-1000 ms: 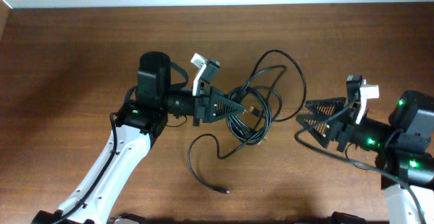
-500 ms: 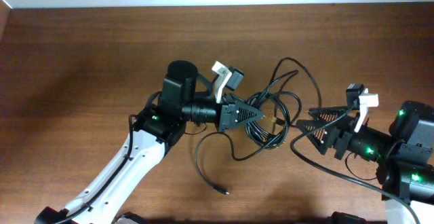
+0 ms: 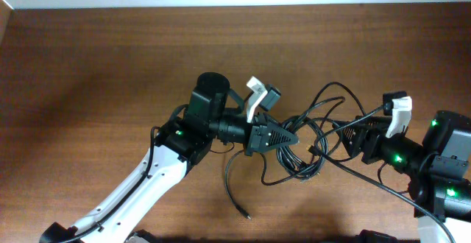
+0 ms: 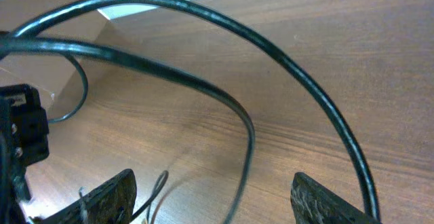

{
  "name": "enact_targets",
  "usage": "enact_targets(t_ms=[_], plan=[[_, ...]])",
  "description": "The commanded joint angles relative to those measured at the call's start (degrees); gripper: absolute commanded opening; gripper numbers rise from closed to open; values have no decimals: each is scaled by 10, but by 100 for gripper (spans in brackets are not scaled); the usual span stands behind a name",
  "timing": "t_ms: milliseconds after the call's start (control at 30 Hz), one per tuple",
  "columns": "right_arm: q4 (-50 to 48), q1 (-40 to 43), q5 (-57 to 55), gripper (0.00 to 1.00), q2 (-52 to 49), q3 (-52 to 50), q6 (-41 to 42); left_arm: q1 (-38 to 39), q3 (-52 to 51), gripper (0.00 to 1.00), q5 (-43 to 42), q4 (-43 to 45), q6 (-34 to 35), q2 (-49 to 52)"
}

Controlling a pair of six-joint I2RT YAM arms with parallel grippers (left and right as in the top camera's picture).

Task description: Untangle cables

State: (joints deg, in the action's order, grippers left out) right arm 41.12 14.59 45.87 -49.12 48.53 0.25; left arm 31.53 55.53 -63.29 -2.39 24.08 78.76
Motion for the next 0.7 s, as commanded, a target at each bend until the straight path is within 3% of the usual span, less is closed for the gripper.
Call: enact_targets(t_ms=[0,167,233,333,500,667], plan=[[21,4,-9,72,2,3,-10,-16,11,0,76,-9,1,-1],[59,4,17,72,2,3,-54,-49,11,0,157,-75,3,-1],[67,4,95,72,2,3,-103,-51,11,0,157,-78,3,0],[59,4,136,72,2,3,-110,-41,11,0,137,-78,3,0],[44,4,129,72,1,3,-110,2,11,0,137,-76,3,0],[45,4,20,72,-25,3,-92,15,11,0,90,-75,3,0]])
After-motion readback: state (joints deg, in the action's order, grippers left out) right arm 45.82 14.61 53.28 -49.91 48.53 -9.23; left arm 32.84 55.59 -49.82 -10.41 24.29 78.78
